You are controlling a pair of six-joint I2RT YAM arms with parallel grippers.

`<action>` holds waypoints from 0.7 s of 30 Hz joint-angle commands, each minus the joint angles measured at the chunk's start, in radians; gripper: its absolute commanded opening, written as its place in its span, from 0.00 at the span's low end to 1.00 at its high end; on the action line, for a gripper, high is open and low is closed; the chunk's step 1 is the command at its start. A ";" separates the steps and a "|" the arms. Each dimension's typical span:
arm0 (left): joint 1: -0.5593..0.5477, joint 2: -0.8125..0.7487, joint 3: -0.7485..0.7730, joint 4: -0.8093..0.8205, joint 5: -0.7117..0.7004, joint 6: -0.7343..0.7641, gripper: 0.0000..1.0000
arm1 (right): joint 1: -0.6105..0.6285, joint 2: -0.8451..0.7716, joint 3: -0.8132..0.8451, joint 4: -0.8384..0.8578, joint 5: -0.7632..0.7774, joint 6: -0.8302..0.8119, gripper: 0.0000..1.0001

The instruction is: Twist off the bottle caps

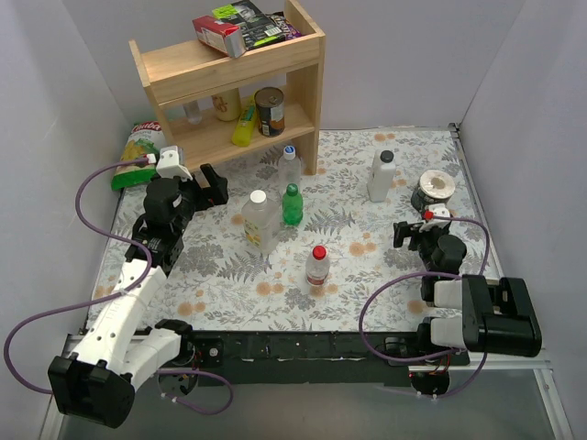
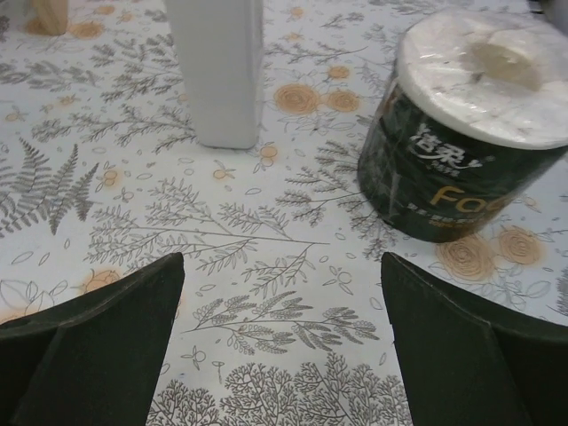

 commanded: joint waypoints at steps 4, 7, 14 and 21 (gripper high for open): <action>-0.028 -0.004 0.043 0.064 0.003 0.033 0.98 | 0.006 -0.343 0.146 -0.358 0.224 0.086 0.98; -0.030 0.015 0.063 0.064 -0.006 0.038 0.98 | 0.004 -0.486 0.199 -0.480 0.139 0.150 0.98; -0.051 0.019 0.042 0.102 0.008 0.046 0.98 | 0.022 -0.570 0.383 -0.792 -0.105 0.354 0.98; -0.071 -0.004 -0.009 0.116 0.011 0.056 0.98 | 0.360 -0.443 0.705 -1.260 0.084 0.241 0.95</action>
